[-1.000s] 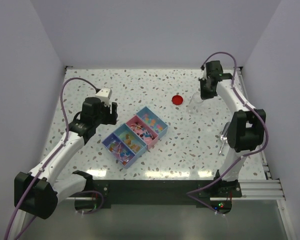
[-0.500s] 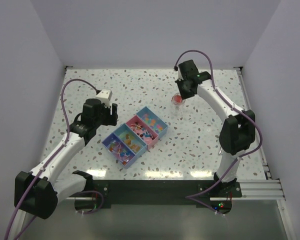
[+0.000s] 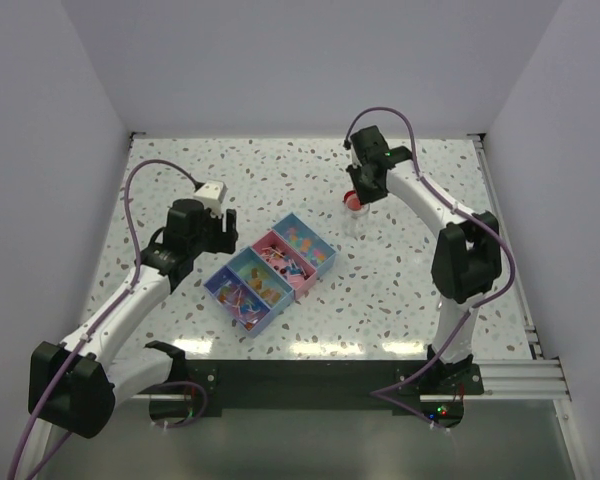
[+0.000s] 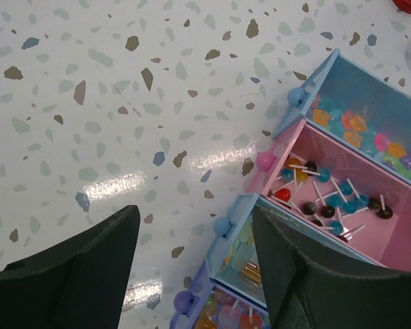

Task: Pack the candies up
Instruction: Move the packing bottle to the center of the board.

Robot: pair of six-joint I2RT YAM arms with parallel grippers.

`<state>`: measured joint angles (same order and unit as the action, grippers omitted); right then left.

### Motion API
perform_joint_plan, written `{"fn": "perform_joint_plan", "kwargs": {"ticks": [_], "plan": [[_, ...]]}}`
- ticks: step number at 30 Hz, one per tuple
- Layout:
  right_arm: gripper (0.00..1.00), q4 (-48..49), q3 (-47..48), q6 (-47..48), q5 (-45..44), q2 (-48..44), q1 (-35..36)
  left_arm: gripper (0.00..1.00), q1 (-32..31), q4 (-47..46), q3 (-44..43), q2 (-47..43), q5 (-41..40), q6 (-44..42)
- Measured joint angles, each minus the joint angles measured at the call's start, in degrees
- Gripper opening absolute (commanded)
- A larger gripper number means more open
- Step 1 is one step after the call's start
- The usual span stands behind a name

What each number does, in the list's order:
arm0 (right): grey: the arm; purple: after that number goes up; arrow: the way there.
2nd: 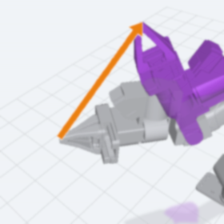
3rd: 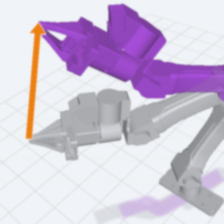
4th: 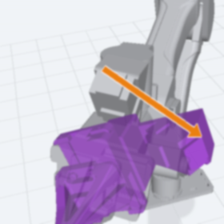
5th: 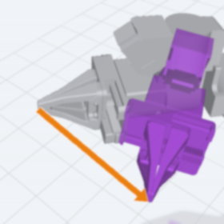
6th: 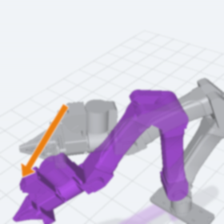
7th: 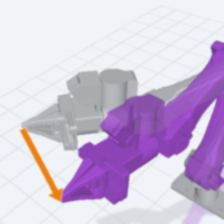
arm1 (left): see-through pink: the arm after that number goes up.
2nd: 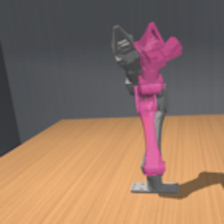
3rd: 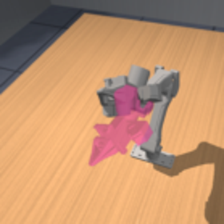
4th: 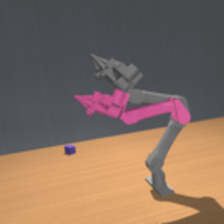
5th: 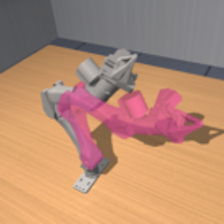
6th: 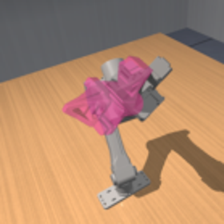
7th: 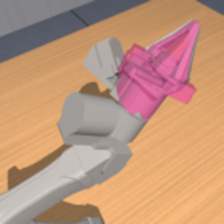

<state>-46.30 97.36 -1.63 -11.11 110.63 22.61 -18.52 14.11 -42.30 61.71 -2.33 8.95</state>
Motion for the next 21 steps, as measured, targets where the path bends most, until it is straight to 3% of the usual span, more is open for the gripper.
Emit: {"fn": "perform_joint_plan", "kwargs": {"ticks": [10, 21], "plan": [[0.58, -0.74, -0.63, -1.53, -0.39, -5.22, -0.02, 0.78, 0.00, -0.39, -0.09, 2.67, 3.89, 0.02], [0.62, 2.38, -9.75, -6.73, 0.66, -26.12, -5.64, 0.70, -0.33, -1.44, -5.90, 14.01, 11.08, -0.20]]}}
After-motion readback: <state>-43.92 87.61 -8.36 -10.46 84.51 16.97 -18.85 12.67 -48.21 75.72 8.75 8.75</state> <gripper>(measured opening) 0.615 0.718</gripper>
